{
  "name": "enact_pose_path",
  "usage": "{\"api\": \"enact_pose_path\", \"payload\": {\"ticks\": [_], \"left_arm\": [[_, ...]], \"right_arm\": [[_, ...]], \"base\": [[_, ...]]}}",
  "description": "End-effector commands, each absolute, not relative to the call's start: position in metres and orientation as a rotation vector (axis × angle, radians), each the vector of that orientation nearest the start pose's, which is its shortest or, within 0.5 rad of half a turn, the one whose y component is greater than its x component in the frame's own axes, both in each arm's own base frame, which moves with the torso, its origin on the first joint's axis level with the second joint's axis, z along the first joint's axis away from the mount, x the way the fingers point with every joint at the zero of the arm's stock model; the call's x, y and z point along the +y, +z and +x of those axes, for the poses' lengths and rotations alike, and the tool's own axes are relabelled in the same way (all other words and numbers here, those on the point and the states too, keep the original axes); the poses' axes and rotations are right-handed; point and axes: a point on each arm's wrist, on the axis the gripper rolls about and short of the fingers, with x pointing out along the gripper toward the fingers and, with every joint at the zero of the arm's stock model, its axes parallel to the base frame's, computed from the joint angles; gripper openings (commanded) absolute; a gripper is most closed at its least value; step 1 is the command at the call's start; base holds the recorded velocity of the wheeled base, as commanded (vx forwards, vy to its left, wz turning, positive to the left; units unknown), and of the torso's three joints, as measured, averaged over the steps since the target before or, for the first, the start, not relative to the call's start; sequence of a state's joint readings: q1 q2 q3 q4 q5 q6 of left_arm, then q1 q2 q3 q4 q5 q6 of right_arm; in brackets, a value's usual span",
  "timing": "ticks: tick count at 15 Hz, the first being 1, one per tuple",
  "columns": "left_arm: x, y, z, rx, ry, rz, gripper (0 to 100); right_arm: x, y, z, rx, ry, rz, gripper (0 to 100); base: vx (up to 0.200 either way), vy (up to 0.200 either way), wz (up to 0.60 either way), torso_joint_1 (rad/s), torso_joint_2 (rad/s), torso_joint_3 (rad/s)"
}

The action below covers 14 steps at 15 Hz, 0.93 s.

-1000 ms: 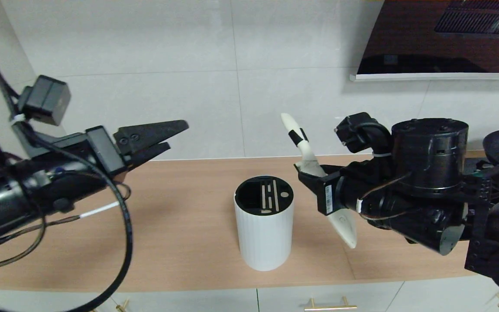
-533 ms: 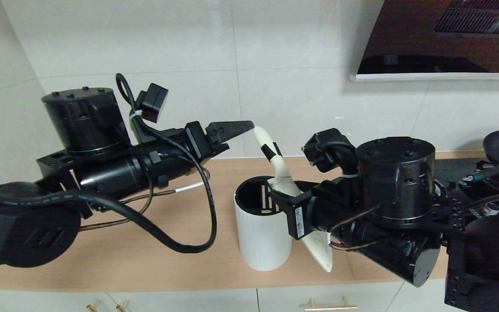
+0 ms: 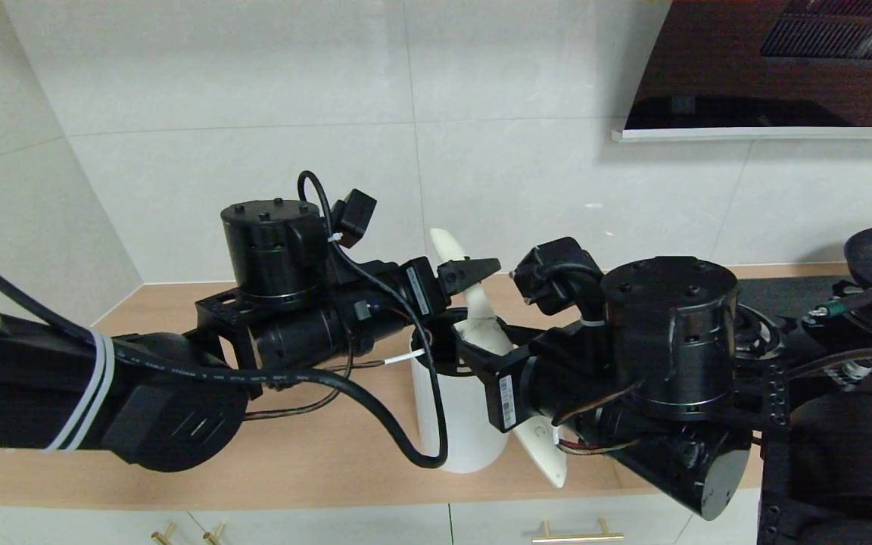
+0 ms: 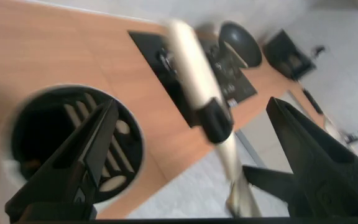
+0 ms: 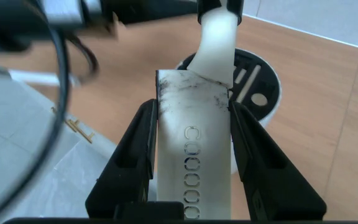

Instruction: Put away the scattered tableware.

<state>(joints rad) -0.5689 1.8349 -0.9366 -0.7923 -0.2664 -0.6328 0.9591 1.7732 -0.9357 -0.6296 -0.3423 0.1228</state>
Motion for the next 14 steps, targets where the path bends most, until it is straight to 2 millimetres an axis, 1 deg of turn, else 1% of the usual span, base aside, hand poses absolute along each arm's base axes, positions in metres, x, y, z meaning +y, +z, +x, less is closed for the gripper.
{"api": "enact_pose_path", "payload": {"ticks": [1, 5, 14], "left_arm": [[-0.1963, 0.1852, 0.2899, 0.378, -0.776, -0.576, 100], [-0.1967, 0.1882, 0.2908, 0.341, -0.783, -0.584, 100], [-0.197, 0.1874, 0.2913, 0.341, -0.783, -0.584, 100]], "right_arm": [[0.2706, 0.1887, 0.1979, 0.212, 0.605, -0.015, 0], [0.2688, 0.1855, 0.1974, 0.221, 0.601, -0.024, 0], [0.2682, 0.1842, 0.1956, 0.226, 0.605, -0.025, 0]], "base": [[0.0, 0.0, 0.0, 0.0, 0.0, 0.0], [0.0, 0.0, 0.0, 0.0, 0.0, 0.0], [0.0, 0.0, 0.0, 0.0, 0.0, 0.0]]}}
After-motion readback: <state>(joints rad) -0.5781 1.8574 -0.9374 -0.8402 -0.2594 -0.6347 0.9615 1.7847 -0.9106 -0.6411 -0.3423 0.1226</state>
